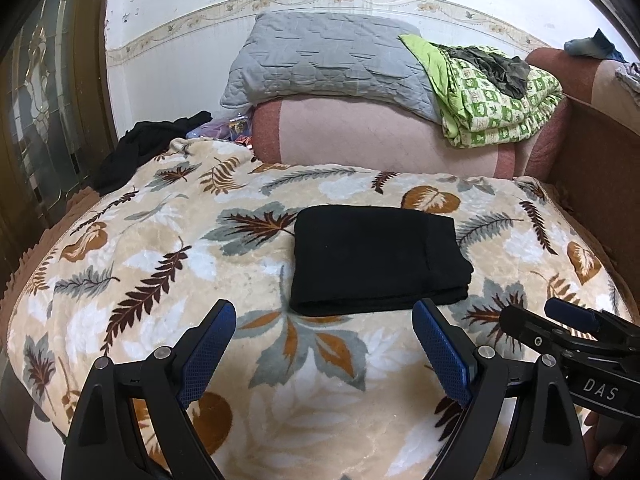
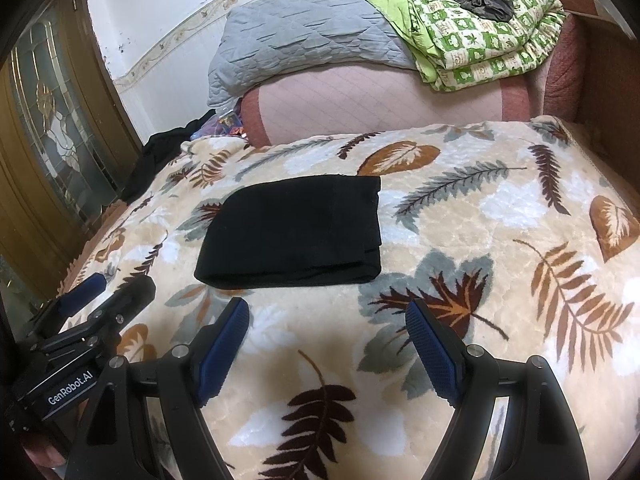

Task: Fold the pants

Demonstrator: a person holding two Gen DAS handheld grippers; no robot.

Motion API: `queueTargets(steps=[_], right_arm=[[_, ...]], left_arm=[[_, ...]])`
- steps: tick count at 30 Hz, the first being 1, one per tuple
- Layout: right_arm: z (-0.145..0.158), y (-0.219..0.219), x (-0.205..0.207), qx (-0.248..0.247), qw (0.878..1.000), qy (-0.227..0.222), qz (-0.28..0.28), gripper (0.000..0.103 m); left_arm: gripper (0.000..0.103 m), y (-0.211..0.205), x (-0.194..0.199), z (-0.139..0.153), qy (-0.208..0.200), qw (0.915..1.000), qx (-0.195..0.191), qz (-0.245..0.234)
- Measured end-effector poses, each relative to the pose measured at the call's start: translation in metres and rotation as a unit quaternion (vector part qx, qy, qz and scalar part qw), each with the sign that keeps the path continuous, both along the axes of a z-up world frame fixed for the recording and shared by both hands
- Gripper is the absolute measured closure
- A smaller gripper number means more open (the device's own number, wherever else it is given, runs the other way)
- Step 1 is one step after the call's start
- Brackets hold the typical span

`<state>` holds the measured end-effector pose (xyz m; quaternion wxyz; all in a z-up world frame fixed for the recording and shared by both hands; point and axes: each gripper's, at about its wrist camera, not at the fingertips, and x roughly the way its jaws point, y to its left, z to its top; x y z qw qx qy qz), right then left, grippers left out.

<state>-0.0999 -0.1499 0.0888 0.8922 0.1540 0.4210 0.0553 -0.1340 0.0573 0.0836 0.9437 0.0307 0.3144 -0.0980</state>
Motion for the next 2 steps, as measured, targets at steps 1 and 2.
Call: queueTargets(steps=[1,2], right_arm=[[0.0004,-0.0004,-0.0005,-0.001,1.0,0.0,-0.001,0.021],[0.0007,-0.0012,-0.002,-0.003,1.0,0.0,-0.002,0.021]], left_arm=[[0.012,-0.0007,-0.0019,-0.0006,0.001,1.0,0.0,-0.002],[0.011,-0.0014,-0.0034,-0.001,0.003,1.0,-0.001,-0.004]])
